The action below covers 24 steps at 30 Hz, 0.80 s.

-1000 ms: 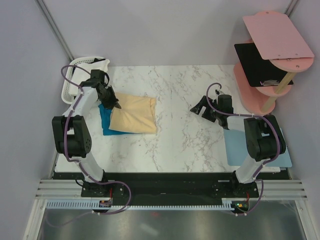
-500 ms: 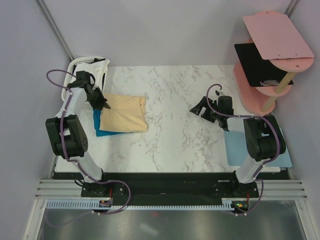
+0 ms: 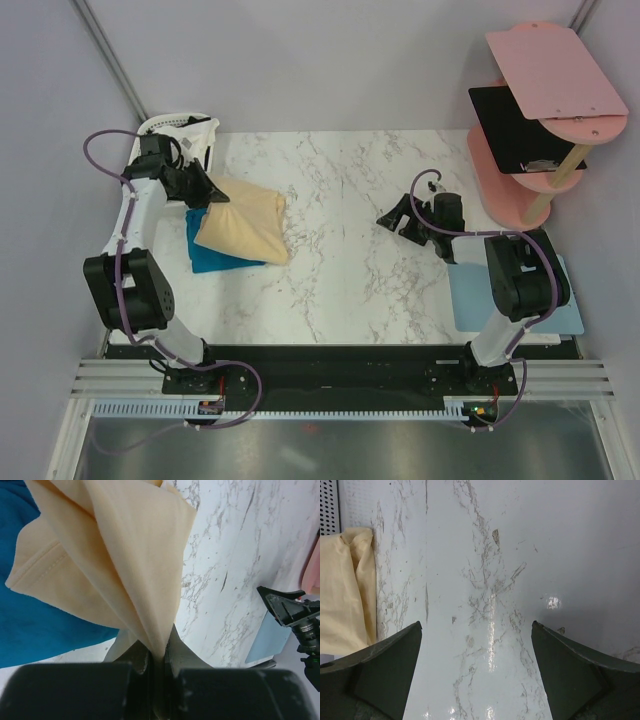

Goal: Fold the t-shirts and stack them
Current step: Neatly place the folded tshirt to the corner

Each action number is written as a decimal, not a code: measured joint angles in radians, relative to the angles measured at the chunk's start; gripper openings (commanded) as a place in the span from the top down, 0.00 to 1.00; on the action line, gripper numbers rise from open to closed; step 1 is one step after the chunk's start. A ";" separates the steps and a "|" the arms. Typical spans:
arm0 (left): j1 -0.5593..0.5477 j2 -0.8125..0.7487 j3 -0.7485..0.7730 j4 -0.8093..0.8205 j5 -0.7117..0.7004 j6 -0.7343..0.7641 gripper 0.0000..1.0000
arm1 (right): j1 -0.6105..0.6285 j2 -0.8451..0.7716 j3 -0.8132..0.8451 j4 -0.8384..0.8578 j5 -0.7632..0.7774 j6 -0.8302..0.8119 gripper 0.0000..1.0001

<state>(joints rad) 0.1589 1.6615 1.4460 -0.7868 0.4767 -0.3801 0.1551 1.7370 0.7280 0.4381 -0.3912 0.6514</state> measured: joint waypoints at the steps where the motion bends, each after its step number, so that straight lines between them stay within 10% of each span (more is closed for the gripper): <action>1: 0.002 -0.011 0.003 0.000 0.004 0.000 0.98 | 0.000 0.001 -0.001 0.004 -0.001 0.000 0.02; 17: 0.110 -0.024 -0.076 -0.001 -0.101 0.002 0.90 | 0.026 0.024 -0.008 0.066 -0.008 0.007 0.02; 20: 0.111 -0.012 -0.077 0.000 -0.150 0.005 0.68 | 0.027 0.025 -0.009 0.071 -0.008 0.008 0.02; 23: 0.109 -0.002 -0.077 0.000 -0.192 0.007 0.01 | 0.030 0.025 -0.016 0.084 -0.008 0.008 0.02; 24: 0.109 0.000 -0.077 0.001 -0.208 0.013 0.00 | 0.031 0.025 -0.019 0.088 -0.008 0.008 0.02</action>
<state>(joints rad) 0.2680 1.6611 1.3689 -0.7860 0.2687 -0.3672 0.1864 1.7618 0.7090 0.5262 -0.3996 0.6590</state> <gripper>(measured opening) 0.623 0.982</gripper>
